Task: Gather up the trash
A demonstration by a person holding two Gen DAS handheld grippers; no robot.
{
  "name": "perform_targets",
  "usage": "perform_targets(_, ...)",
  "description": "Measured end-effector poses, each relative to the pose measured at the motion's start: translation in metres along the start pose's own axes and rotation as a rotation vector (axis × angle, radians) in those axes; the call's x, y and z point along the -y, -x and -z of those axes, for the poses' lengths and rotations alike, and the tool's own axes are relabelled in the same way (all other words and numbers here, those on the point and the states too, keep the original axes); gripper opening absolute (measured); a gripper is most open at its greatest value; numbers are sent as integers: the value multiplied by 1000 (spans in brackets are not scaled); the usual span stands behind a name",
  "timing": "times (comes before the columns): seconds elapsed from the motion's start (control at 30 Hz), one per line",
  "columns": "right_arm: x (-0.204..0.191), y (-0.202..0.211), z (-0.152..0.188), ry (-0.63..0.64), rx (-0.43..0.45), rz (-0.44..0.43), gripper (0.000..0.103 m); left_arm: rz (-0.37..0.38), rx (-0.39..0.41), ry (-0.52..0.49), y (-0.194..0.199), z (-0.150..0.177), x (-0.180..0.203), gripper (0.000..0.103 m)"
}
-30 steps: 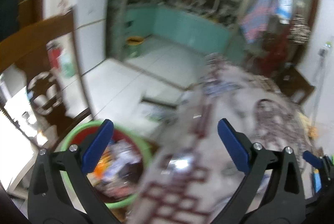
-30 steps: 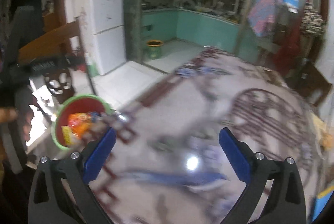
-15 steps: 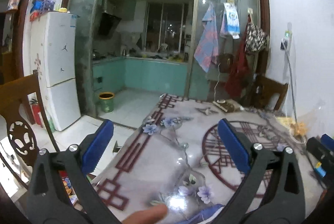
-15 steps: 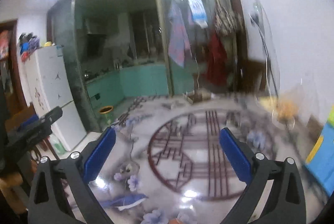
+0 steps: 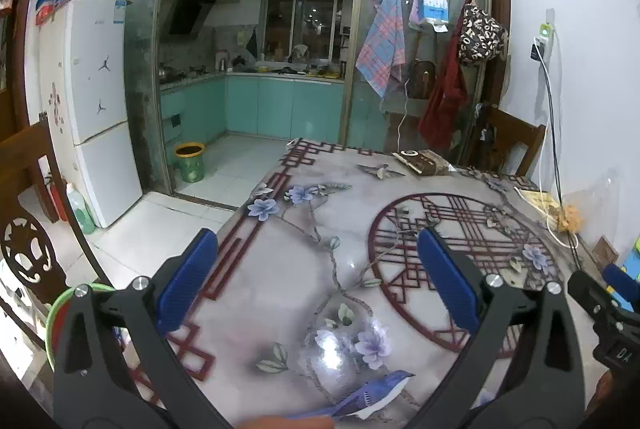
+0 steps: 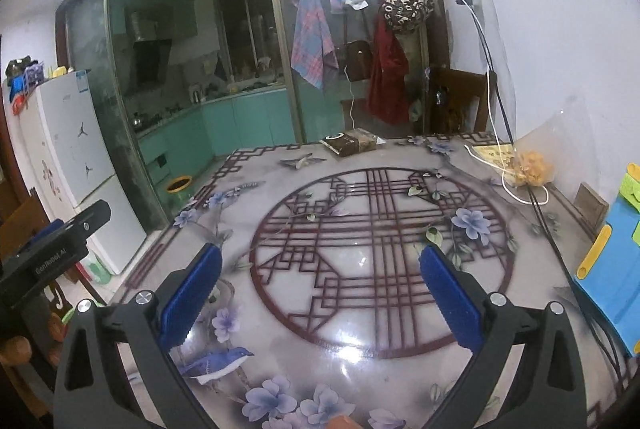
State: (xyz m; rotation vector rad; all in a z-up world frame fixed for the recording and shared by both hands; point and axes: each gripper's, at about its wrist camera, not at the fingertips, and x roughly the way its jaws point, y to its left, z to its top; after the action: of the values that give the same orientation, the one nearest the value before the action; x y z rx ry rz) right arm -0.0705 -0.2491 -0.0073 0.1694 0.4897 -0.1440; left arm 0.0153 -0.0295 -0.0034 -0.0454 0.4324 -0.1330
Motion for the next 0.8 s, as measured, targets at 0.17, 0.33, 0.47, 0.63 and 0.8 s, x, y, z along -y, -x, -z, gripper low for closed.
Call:
perform_targets(0.17, -6, -1, 3, 36, -2, 9, 96, -4, 0, -6, 2, 0, -2, 98)
perform_targets(0.33, -10, -5, 6, 52, -19, 15, 96, -15, -4, -1, 4, 1, -9, 98)
perform_targets(0.47, -10, -7, 7, 50, -27, 16, 96, -20, -7, -2, 3, 0, -12, 98)
perform_targets(0.63, -11, -7, 7, 57, -30, 17, 96, -30, -7, -6, 3, -1, -13, 98)
perform_targets(0.8, -11, -7, 8, 54, -31, 17, 96, -33, -6, -10, 3, -1, -13, 98)
